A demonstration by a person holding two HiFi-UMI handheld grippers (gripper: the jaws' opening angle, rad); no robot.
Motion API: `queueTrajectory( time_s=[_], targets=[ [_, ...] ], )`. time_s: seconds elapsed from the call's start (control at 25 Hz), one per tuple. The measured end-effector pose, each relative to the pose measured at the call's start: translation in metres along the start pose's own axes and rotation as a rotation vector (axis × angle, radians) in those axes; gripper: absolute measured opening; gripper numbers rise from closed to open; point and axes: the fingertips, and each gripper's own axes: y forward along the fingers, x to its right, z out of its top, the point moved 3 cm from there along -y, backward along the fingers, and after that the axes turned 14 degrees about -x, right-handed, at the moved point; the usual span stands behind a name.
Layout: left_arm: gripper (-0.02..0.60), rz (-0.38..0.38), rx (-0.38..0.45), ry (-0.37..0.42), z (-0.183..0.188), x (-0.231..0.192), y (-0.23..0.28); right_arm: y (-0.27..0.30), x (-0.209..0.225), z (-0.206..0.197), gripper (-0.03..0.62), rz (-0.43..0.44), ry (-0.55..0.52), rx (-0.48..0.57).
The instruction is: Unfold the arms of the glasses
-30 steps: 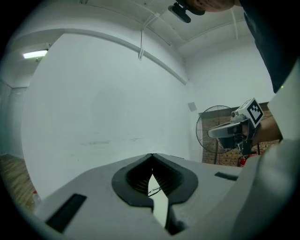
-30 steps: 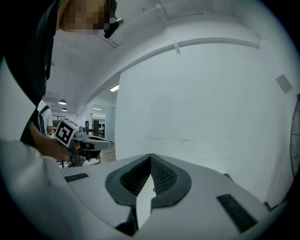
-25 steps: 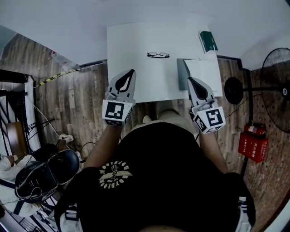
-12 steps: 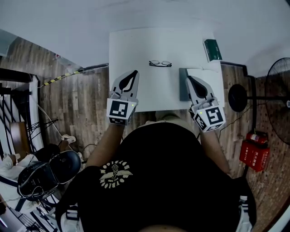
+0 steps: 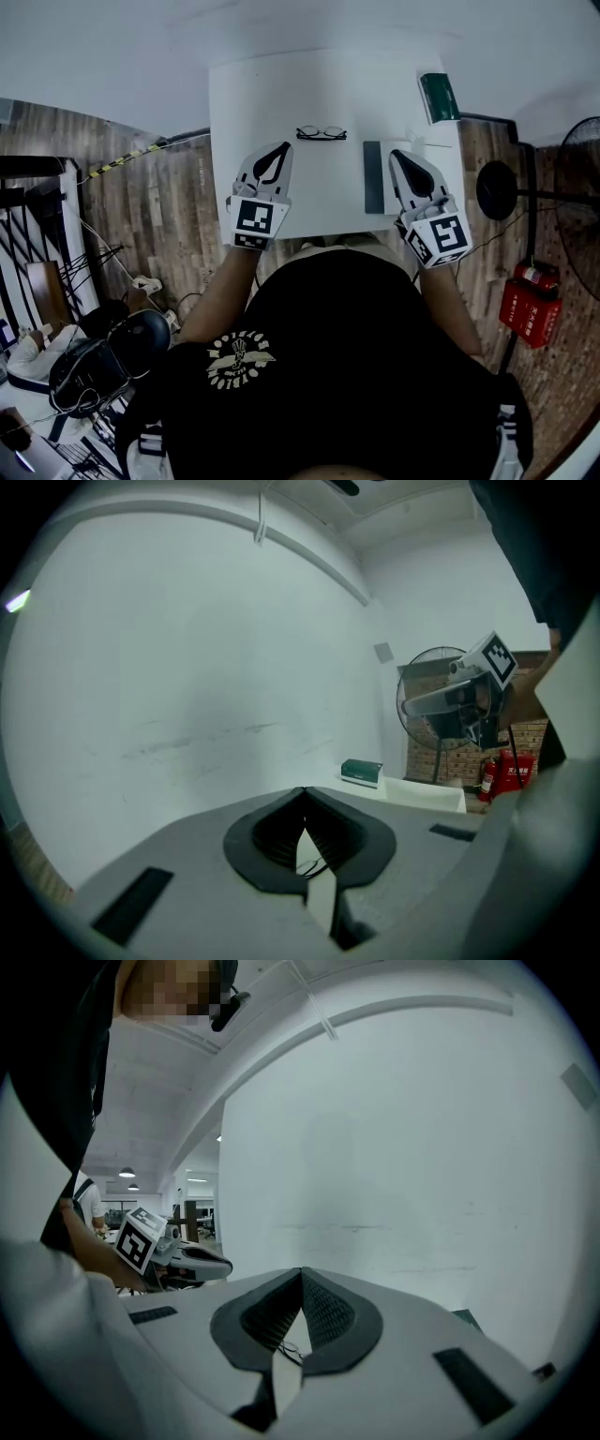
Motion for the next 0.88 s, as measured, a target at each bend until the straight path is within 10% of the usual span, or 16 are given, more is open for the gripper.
queueTrajectory(
  time_s=[0.88],
  targets=[
    [0.008, -0.045, -0.424, 0.358, -0.093, 0.026, 0.188, 0.030, 0.079, -0.032, 0.002, -0.018, 0.070, -0.104]
  ],
)
